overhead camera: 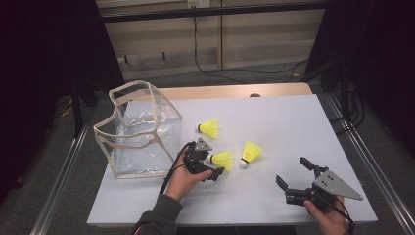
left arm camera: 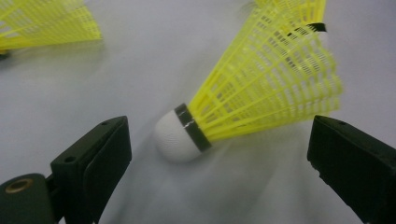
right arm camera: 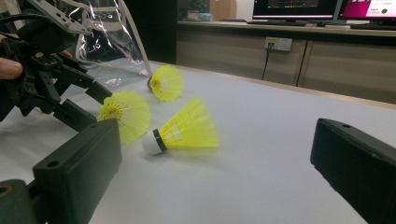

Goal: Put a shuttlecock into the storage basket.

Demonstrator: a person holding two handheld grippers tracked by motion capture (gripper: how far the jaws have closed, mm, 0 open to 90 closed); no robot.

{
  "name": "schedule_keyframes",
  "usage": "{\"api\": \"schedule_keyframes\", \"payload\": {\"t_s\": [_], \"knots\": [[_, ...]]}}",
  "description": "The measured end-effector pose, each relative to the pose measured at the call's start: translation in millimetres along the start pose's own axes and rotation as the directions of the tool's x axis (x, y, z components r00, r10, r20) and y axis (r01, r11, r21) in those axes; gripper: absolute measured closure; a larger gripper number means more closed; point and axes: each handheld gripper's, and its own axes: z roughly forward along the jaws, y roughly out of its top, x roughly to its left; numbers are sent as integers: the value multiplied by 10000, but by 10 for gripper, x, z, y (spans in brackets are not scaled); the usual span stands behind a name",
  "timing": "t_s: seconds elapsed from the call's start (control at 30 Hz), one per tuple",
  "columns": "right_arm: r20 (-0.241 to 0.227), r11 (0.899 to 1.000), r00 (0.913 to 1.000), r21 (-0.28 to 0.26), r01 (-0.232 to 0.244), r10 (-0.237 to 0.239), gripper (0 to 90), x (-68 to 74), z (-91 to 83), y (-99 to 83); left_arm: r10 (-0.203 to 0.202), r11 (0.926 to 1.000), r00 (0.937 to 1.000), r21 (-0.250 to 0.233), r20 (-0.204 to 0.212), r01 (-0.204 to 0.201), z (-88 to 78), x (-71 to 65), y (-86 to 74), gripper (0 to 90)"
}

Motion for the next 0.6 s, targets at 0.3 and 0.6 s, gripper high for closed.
{"api": "schedule_keyframes", "payload": {"t_s": [0.3, 0.6], "knots": [[47, 10000, 10000, 5, 33, -33, 17, -6, 1, -2, 342, 9994, 9994, 19, 103, -342, 36, 17, 32, 73], [33, 10000, 10000, 10, 23, -23, 17, -7, 1, 0, 528, 9985, 9985, 151, 107, -530, 63, 58, 50, 128]]}}
